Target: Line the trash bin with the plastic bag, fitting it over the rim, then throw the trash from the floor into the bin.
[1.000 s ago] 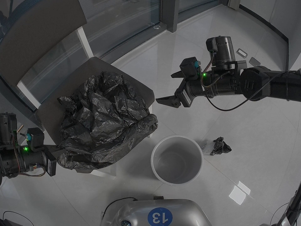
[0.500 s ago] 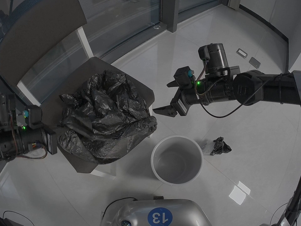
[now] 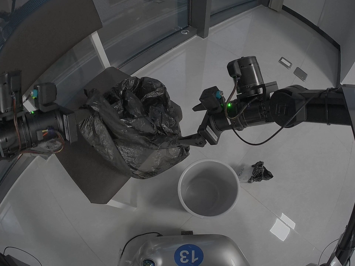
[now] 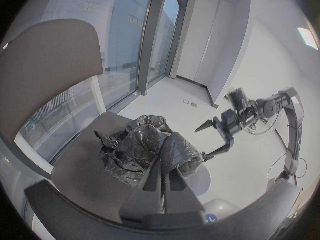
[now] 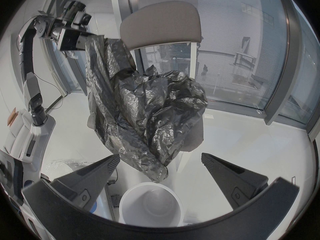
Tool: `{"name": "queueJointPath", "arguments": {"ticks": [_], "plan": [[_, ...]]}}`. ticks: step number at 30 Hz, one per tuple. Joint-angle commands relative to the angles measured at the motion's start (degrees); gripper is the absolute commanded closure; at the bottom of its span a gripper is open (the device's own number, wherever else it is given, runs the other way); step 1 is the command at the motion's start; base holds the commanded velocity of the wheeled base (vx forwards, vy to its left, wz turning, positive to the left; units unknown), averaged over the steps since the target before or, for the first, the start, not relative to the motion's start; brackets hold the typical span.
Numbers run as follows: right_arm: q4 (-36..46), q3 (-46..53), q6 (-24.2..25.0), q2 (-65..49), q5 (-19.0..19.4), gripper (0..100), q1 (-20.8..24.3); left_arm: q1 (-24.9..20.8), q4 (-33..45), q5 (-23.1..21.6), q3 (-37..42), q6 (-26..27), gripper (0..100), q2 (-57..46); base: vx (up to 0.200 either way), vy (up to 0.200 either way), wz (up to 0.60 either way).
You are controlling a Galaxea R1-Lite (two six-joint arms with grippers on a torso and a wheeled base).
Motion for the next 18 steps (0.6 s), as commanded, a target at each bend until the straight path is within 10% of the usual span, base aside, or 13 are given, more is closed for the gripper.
{"name": "queueJointPath", "arguments": {"ticks": [1,18], "plan": [[0.14,0.30,-0.12,-0.29,0.03,0,1.03,-2.03,-0.08,0.63,-3.57,-0.76,100,0.52,0.000,0.000,0.00],[2.17,2.76,-1.09,0.94,-0.23,0,3.40,-7.12,-0.78,0.63,-8.57,-6.47,100,-2.38,0.000,0.000,0.00]]}}
